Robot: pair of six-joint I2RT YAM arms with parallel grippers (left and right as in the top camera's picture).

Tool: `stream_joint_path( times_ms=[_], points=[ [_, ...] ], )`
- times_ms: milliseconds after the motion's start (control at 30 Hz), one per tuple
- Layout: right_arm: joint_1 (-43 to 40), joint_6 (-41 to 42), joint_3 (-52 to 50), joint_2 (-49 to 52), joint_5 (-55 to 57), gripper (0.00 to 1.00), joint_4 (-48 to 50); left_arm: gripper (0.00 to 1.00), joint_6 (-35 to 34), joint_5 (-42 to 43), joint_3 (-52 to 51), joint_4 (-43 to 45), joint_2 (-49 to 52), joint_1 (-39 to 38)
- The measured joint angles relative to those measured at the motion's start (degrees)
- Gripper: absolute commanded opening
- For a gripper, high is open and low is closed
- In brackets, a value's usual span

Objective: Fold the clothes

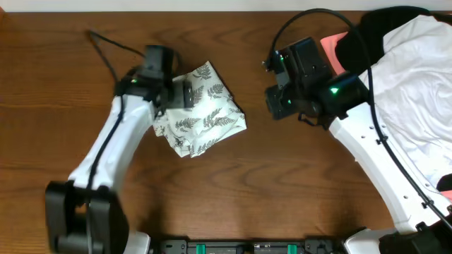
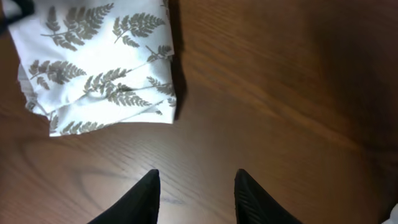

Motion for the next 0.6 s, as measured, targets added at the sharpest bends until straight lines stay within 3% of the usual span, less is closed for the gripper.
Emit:
stream_joint_path(
  times_ms=[67,233,433,600],
  points=[
    [-0.3,0.0,0.0,0.0,0.0,0.34,0.0,0.89,1.7,6.4,0.0,2.7,-1.6,0.0],
    [-0.7,0.4,0.0,0.0,0.2,0.31,0.0,0.53,5.7,19.2,0.0,7.1,-0.1,-0.7],
    [-0.7,0.5,0.0,0.0,0.2,0.3,-1.0,0.51,8.0,23.5,0.0,11.4,7.7,-0.6],
    [-0.7,0.5,0.0,0.0,0.2,0.31,-1.8,0.51,8.3,20.5,0.0,10.3,13.6,2.1]
  ],
)
